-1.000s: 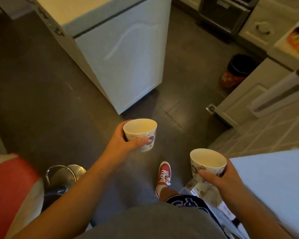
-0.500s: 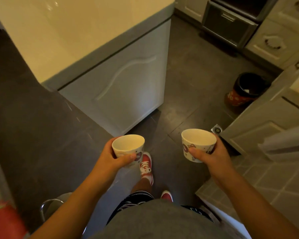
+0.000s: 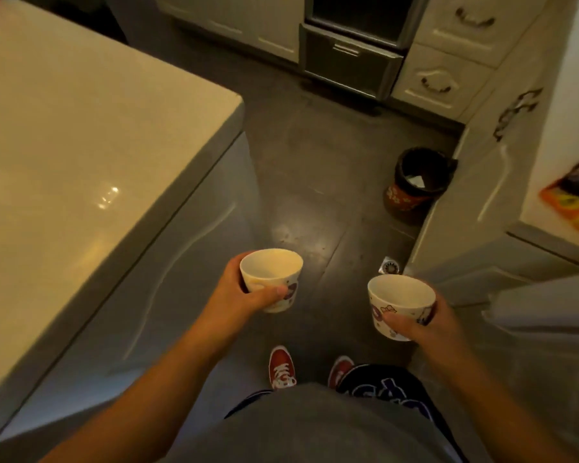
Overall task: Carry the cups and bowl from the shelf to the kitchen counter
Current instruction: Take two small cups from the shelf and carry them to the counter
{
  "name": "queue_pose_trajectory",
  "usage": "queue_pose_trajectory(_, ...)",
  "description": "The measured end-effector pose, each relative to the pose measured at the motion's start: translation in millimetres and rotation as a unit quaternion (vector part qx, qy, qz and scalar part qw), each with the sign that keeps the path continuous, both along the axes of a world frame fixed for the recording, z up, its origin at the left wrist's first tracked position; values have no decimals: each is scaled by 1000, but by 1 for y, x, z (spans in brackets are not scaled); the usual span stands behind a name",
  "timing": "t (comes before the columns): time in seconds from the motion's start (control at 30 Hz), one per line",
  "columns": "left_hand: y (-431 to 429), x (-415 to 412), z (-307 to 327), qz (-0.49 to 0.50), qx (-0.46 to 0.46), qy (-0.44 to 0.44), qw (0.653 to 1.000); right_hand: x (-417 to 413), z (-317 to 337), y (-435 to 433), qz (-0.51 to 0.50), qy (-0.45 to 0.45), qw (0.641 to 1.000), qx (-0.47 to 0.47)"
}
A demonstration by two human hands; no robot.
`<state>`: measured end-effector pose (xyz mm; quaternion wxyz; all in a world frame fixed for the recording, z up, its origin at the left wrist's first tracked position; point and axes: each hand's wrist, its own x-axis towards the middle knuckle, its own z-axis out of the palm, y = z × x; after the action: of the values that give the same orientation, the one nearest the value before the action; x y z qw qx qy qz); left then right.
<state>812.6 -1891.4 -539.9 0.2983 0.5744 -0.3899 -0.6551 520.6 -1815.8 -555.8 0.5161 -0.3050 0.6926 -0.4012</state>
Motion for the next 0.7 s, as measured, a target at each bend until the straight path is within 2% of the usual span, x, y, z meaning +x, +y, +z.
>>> queue_pose_trajectory(0.17, -93, -73, 10, -104, -56, -20, 993, -48, -12, -23, -68, 7, 998, 3)
queue_pose_trajectory(0.33, -175, -152, 3, -141, -76, -15, 987, -101, -20, -70, -96, -1, 995, 11)
queue_pose_trajectory(0.5, -237, -196, 1, -131, -71, -39, 988, -154, -15, -145, -58, -9, 998, 1)
queue_pose_trajectory(0.7, -285, -199, 5, -82, -65, -58, 993, -188, -1, -259, 21, 26, 999, -13)
